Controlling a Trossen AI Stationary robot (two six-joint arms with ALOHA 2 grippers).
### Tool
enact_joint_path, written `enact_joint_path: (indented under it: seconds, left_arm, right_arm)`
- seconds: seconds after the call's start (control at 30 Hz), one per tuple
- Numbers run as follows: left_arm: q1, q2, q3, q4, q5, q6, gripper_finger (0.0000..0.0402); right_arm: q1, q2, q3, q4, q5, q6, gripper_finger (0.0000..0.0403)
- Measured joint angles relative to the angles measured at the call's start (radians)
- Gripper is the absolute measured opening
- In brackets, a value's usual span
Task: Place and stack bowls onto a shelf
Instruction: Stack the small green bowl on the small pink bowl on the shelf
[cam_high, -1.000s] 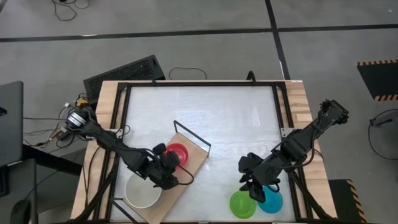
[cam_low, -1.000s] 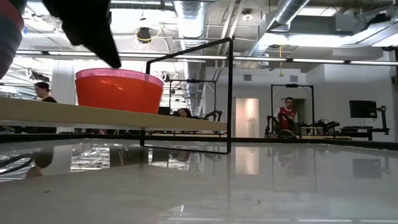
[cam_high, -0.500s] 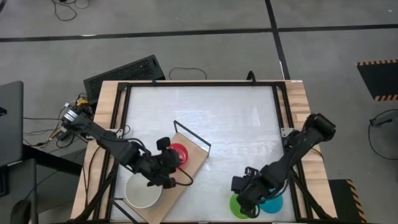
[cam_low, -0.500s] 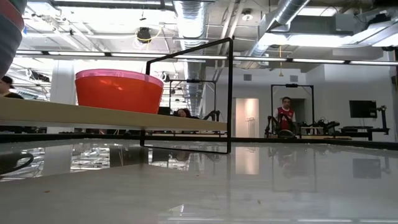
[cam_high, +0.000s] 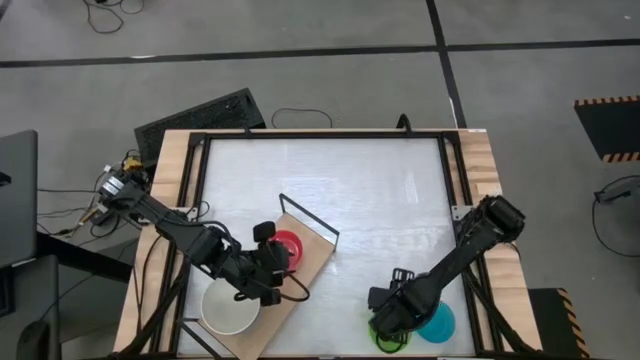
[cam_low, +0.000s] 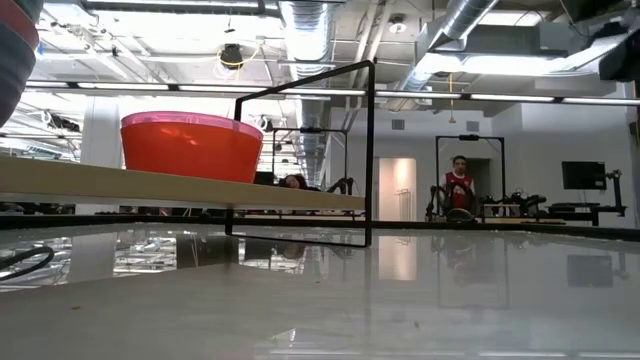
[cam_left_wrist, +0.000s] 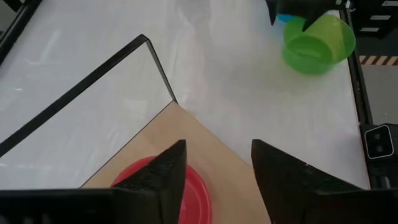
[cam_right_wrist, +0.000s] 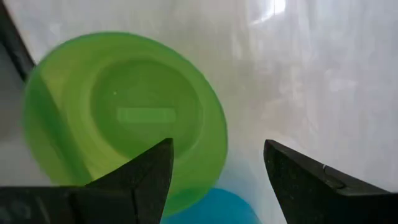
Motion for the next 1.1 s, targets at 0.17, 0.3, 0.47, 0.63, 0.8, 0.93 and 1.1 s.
enact_joint_path:
  seconds: [0.17, 0.3, 0.47, 0.63, 0.8, 0.93, 1.1]
  left_arm:
    - [0.000, 0.000, 0.000, -0.002, 0.002, -0.029, 0.0172]
    - [0.000, 0.000, 0.000, -0.016, 0.002, -0.047, 0.0172]
    - [0.000, 0.000, 0.000, -0.024, 0.002, -0.049, 0.0172]
    - [0.000, 0.000, 0.000, -0.021, 0.002, -0.017, 0.0172]
    - [0.000, 0.000, 0.000, 0.008, 0.001, 0.072, 0.0172]
    - [0.000, 0.000, 0.000, 0.073, 0.001, 0.225, 0.0172]
    - [0.000, 0.000, 0.000, 0.208, 0.019, 0.570, 0.0172]
  right_arm:
    - [-0.003, 0.058, -0.001, -0.020, -0.014, -0.006, 0.0273]
    - [-0.005, 0.098, -0.001, -0.019, -0.014, -0.005, 0.0230]
    - [-0.005, 0.117, -0.001, -0.022, -0.017, 0.022, 0.0086]
    - [-0.013, 0.075, 0.001, -0.016, 0.003, 0.074, 0.0023]
    - [-0.051, -0.025, -0.001, -0.001, 0.022, 0.090, 0.0023]
    - [-0.094, -0.122, -0.001, 0.019, 0.030, 0.051, 0.0023]
    - [-0.202, -0.234, 0.000, 0.072, -0.003, 0.000, 0.0023]
